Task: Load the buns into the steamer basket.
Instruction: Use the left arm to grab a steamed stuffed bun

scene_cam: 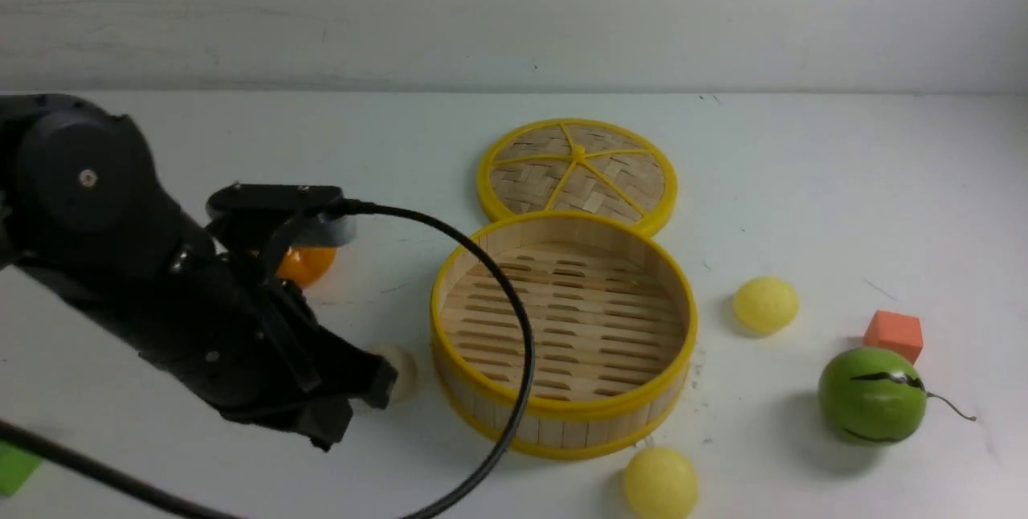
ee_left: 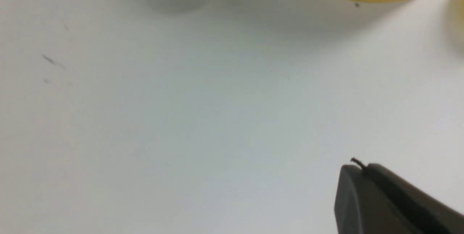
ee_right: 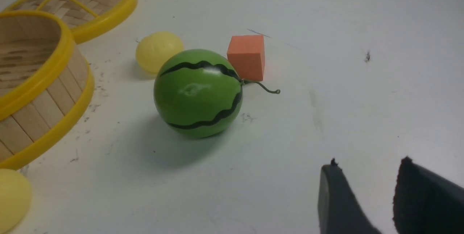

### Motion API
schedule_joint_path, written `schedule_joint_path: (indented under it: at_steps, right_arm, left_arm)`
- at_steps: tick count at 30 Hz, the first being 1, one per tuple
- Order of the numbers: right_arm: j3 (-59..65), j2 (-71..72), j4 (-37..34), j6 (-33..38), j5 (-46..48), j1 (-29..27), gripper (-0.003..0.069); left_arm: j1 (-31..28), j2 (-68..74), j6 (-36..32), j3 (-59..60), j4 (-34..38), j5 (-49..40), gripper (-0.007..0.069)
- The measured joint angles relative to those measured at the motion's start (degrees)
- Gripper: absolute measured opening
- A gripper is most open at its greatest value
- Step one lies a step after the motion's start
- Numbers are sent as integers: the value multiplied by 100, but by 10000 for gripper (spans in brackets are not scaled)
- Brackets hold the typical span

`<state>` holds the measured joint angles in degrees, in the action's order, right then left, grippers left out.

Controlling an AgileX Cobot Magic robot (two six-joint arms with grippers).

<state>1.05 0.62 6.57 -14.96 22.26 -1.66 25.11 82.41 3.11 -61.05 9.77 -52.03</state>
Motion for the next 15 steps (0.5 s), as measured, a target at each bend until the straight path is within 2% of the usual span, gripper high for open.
schedule_joint_path:
  at_steps: [8, 15]
  right_arm:
    - [0, 0, 0, 0, 0, 0, 239]
    - [0, 0, 0, 0, 0, 0, 239]
  left_arm:
    - [25, 1284, 101, -951, -516, 153, -1]
    - [25, 2253, 108, -1641, -806, 133, 188]
